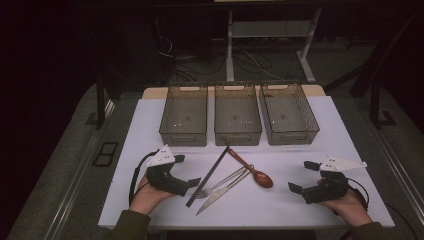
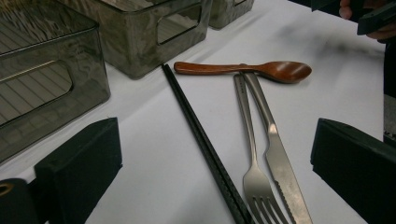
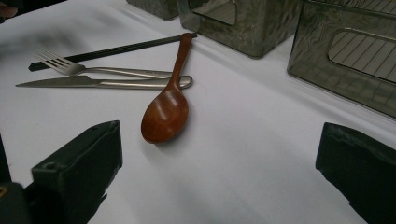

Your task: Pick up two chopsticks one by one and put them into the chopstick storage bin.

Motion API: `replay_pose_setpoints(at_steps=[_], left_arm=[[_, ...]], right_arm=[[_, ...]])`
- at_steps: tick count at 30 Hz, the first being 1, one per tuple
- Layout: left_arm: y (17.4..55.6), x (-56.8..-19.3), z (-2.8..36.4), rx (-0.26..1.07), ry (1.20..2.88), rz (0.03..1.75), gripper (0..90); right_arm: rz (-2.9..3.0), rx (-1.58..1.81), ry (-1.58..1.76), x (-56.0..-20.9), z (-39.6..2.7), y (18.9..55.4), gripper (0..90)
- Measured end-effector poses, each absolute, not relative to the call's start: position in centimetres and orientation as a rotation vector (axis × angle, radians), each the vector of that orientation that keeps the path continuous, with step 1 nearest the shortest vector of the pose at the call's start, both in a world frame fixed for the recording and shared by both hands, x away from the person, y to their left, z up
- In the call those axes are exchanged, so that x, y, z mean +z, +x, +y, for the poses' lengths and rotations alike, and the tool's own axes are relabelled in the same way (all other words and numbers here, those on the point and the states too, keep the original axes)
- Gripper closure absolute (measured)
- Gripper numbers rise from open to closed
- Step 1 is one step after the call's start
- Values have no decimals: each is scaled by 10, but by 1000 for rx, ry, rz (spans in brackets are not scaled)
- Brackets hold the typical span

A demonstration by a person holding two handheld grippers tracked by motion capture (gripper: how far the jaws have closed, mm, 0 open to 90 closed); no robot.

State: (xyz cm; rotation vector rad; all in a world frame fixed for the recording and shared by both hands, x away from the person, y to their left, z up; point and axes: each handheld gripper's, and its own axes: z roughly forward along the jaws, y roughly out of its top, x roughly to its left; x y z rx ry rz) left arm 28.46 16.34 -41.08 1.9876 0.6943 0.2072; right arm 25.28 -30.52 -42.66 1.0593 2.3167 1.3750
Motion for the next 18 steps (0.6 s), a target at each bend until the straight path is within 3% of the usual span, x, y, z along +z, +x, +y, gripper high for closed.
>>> replay_pose_setpoints(at_steps=[11,18], left_arm=[[287,-418,152,204,2026,710,149],[291,-425,146,199,2061,722,313]], right_arm=[[2327,1371,1050,-427,-304,253,0],[2327,1362,1044,-428,-303,253,1]])
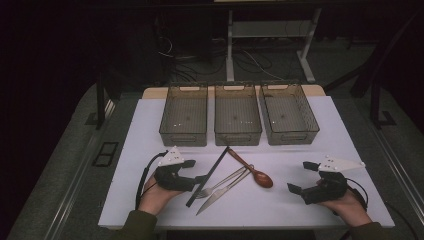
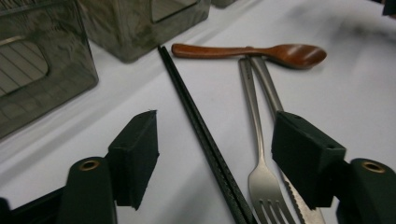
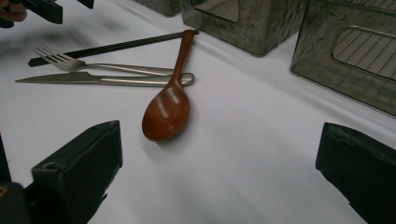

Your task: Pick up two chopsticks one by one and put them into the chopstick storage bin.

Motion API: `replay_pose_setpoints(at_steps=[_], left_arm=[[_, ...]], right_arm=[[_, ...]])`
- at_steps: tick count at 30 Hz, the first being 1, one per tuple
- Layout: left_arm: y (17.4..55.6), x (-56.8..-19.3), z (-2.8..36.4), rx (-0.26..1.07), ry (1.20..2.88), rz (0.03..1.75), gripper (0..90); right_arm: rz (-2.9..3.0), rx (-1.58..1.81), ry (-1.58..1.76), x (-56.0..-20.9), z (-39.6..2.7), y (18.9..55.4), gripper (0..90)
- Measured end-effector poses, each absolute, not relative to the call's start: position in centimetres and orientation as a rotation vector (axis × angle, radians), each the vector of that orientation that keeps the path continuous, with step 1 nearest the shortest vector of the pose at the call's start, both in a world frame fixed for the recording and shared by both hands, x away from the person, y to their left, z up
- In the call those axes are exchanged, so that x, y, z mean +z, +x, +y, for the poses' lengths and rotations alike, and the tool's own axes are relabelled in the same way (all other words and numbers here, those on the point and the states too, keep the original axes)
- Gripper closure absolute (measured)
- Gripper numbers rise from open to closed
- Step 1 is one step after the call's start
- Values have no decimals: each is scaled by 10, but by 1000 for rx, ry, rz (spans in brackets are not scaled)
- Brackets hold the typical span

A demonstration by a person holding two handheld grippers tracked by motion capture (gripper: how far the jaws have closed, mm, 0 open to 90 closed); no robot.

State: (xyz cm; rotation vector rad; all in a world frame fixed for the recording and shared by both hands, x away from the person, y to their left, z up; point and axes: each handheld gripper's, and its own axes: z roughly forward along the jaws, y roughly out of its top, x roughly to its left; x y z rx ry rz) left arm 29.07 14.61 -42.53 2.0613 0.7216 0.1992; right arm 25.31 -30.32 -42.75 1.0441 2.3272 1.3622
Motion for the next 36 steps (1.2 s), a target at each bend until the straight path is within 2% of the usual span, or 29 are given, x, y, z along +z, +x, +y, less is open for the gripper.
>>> replay_pose_setpoints(at_steps=[6,8,9,10,16,24,36], left_arm=[[292,-430,141,188,2101,712,455],[293,-432,140,177,2118,722,560],[293,-433,139,169,2126,727,560],[293,-436,137,167,2151,729,620],[293,-440,135,145,2171,753,733],[293,-445,132,115,2206,767,786],[294,-445,133,115,2221,766,799]], right_arm=[[2331,1360,1043,-428,-303,253,1],[2332,1358,1041,-428,-303,253,1],[2332,1358,1041,-428,-303,253,1],[2334,1354,1045,-428,-302,253,1],[2333,1349,1042,-428,-302,253,1],[2335,1346,1044,-428,-303,253,1],[2334,1343,1042,-428,-302,253,1]])
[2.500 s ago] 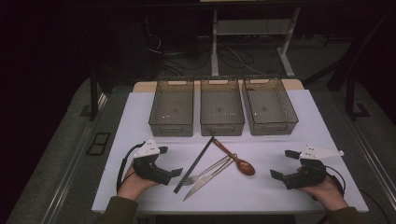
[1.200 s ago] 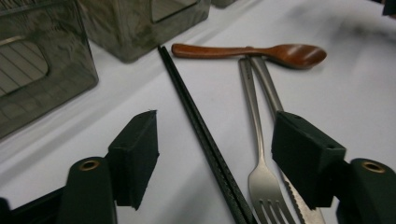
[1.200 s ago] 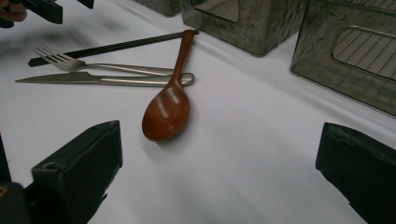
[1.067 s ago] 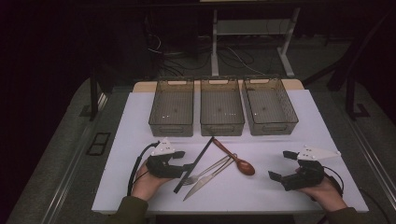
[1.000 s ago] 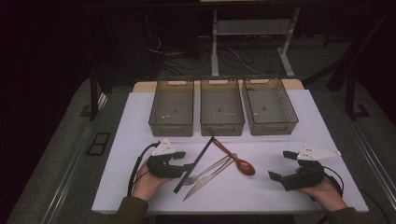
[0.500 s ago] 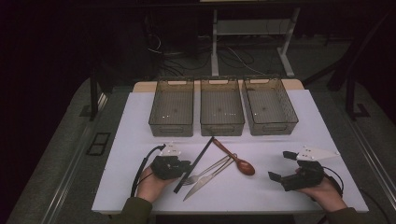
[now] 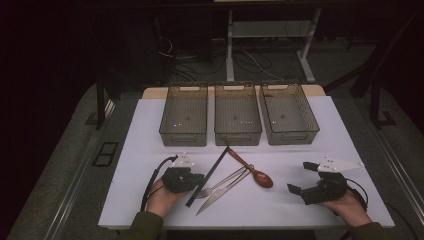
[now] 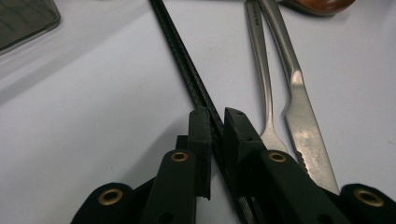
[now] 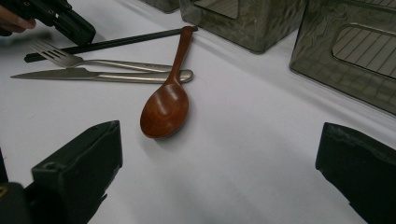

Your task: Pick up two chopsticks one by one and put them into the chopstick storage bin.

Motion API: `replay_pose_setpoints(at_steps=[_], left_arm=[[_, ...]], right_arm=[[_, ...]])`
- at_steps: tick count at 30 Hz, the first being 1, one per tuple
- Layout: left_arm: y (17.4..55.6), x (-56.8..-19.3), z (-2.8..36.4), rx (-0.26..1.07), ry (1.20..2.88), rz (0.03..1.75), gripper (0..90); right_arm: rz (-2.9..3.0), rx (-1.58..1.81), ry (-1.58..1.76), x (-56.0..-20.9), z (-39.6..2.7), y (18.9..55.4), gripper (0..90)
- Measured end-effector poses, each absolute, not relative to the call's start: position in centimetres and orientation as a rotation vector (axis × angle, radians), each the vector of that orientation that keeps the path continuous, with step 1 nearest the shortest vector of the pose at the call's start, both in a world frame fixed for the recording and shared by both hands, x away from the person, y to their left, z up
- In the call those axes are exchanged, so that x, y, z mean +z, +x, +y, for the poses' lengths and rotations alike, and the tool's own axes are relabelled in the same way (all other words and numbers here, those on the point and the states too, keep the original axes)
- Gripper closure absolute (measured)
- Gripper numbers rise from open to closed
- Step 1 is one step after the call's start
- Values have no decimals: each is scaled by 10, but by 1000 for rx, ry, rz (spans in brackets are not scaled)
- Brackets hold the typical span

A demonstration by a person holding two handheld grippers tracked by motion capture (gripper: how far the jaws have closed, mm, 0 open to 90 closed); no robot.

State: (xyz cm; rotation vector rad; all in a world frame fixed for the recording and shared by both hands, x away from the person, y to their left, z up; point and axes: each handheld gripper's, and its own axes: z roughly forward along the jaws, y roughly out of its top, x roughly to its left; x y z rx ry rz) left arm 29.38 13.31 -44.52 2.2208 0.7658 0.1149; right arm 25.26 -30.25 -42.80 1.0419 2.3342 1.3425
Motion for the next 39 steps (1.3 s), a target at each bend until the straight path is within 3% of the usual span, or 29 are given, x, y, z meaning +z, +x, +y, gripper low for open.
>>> replay_pose_setpoints(at_steps=[23,39], left_arm=[[292,-444,129,261,2294,786,803],[306,-442,148,346,2322,792,827]], right_arm=[[2334,1339,1042,-428,-302,253,1],[2335,1340,1042,-428,-302,253,1]])
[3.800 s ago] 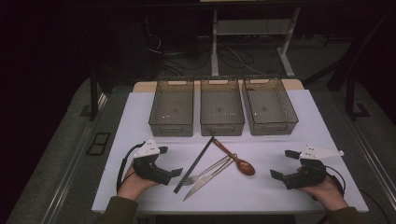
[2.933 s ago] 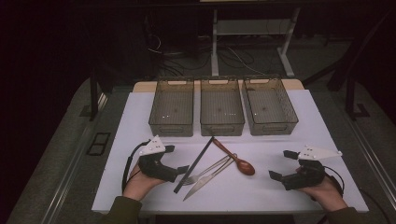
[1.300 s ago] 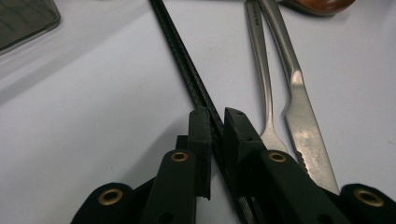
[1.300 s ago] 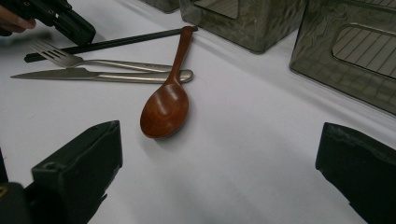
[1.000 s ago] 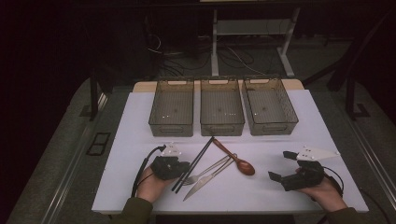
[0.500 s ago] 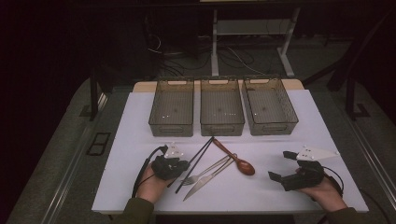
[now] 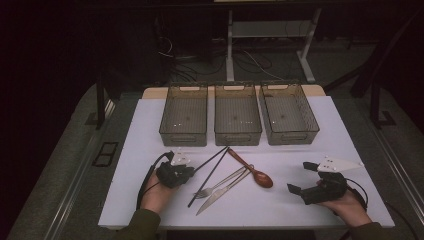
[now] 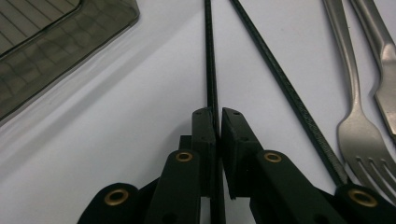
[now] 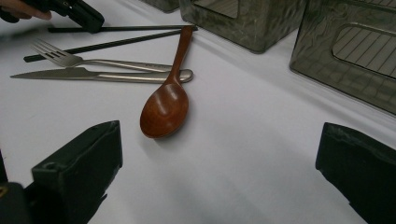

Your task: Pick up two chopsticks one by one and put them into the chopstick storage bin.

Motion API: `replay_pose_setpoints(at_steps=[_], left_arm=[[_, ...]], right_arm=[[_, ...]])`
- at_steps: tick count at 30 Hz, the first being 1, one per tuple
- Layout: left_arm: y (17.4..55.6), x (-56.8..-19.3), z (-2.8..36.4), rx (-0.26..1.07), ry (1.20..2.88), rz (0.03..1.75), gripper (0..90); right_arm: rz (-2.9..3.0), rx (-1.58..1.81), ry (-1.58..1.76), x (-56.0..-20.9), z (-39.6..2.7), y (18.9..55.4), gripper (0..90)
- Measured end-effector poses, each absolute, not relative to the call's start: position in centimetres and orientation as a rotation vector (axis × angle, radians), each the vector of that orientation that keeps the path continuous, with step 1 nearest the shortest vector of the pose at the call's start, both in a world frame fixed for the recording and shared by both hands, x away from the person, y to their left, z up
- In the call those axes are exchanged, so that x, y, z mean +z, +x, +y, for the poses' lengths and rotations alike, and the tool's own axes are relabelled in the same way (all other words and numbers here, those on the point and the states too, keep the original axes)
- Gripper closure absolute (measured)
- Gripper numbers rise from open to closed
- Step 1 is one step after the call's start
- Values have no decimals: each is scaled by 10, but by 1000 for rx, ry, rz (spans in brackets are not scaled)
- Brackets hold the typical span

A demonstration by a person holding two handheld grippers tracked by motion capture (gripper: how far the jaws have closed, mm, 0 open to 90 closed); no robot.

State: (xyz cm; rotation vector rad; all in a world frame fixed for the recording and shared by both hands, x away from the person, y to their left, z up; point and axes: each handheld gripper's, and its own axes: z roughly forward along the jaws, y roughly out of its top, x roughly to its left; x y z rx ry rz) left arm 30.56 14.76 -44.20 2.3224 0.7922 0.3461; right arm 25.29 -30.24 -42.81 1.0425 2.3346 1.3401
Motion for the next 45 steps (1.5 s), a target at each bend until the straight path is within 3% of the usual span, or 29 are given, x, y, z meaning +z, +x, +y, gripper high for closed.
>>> replay_pose_setpoints(at_steps=[18,45], left_arm=[[302,-442,168,246,2260,834,780],[295,-438,175,212,2250,843,848]], right_arm=[[2330,1343,1040,-428,-304,253,1],[2331,1344,1033,-430,-303,252,1]])
